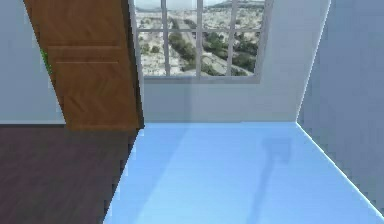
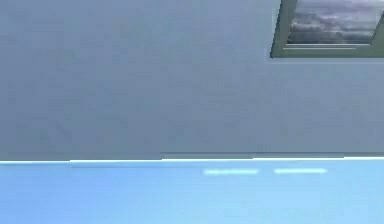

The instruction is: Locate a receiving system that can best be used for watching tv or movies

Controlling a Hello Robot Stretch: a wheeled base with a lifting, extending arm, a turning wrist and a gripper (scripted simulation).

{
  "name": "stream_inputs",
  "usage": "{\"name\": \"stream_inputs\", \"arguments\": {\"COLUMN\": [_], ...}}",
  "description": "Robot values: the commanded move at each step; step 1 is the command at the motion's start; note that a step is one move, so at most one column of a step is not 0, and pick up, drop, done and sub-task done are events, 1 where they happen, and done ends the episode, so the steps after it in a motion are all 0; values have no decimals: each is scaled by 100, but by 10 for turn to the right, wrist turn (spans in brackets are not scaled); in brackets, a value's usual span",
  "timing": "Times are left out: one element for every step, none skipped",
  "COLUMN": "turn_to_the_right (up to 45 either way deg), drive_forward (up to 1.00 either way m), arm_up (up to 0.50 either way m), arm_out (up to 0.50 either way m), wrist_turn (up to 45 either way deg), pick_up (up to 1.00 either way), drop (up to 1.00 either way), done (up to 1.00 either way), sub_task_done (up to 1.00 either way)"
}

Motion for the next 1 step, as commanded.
{"name": "stream_inputs", "arguments": {"turn_to_the_right": [0], "drive_forward": [65], "arm_up": [0], "arm_out": [0], "wrist_turn": [0], "pick_up": [0], "drop": [0], "done": [0], "sub_task_done": [0]}}
